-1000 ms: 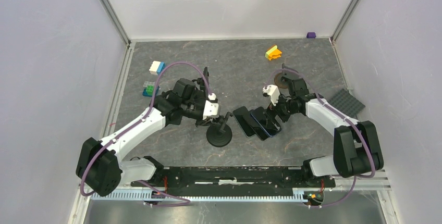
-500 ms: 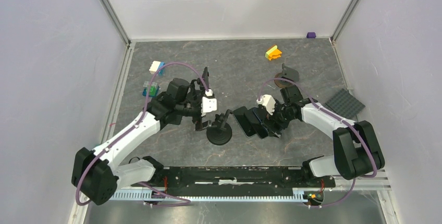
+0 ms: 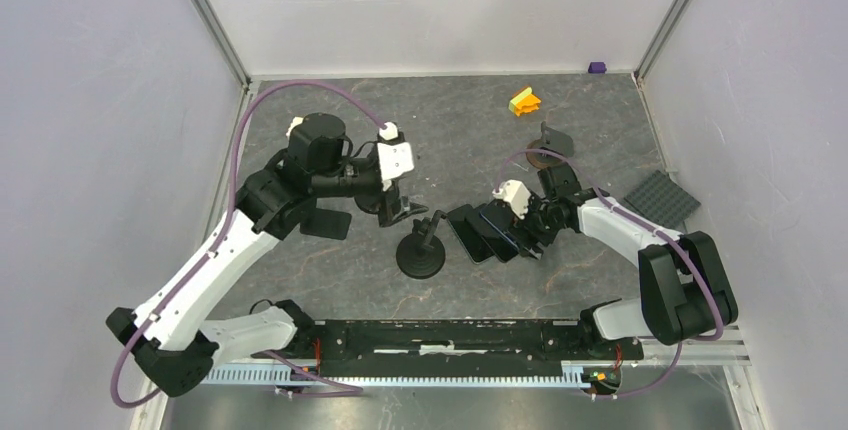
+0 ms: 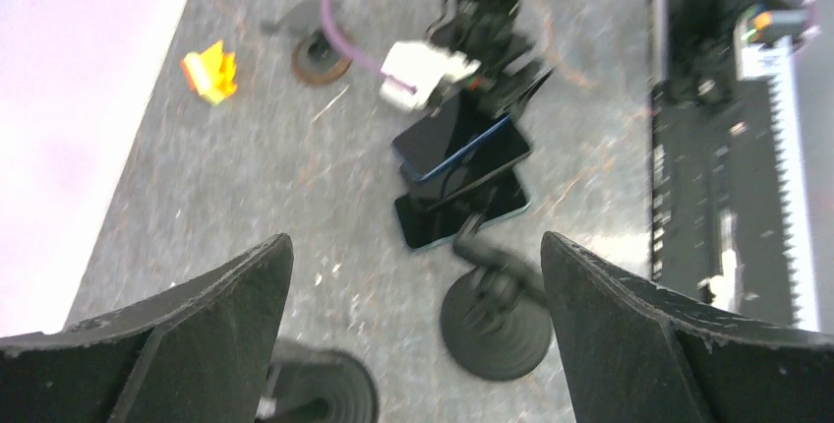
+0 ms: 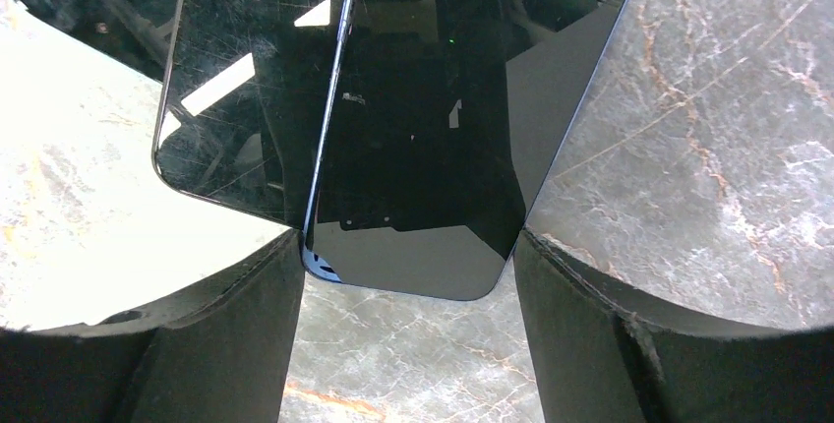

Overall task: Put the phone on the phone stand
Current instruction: Move the phone to the center of the board.

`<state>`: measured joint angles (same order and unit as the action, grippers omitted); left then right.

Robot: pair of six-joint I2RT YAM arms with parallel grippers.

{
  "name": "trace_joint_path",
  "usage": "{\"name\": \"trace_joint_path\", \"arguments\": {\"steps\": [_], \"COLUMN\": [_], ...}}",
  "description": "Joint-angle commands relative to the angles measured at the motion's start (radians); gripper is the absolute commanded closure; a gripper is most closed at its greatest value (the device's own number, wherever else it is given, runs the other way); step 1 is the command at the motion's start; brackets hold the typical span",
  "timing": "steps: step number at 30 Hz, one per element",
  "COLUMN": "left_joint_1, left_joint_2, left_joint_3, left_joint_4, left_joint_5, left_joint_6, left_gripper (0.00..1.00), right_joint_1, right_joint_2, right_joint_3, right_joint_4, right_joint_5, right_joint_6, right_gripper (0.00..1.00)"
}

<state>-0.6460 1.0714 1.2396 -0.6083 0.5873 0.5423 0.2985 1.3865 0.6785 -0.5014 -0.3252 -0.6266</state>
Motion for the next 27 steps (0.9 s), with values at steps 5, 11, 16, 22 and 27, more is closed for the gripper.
{"name": "trace_joint_path", "arguments": {"steps": [5,11,16,22,27], "left_joint_1": [-0.146,-0.166,-0.17,-0.169,-0.169], "left_joint_2": [0.106,0.252,0.416,0.55,0.556], "left_joint_3": [0.184,0.175,0.283,0.346,0.321], "left_joint_4": [0.036,0.316,0.31,0.314,0.323], "left_joint_5": [-0.043,-0.016,-0.094,-0.123,-0.149], "left_joint_6": [-0.396,-0.83,-0.922,-0.944,-0.909], "left_gripper": [0.03,0.04,0.04,0.05,0.04], "right_joint_1": [-0.067,-0.141,-0.209,-0.251,-0.248], "right_joint_2": [0.014,0.02,-0.004,-0.036,-0.057], "right_joint_3": [-0.001,0.015,0.002,-0.027,-0.013], "right_joint_4": [0.085,0.086,0.079,0.09,0.125], "right_joint_5": [0.109,0.092,0.076,0.062,0.03], "right_joint_6": [-0.003,-0.015,-0.05,-0.072,-0.078], "right_gripper": [0.31,0.37,0.4,0.22,0.02]}}
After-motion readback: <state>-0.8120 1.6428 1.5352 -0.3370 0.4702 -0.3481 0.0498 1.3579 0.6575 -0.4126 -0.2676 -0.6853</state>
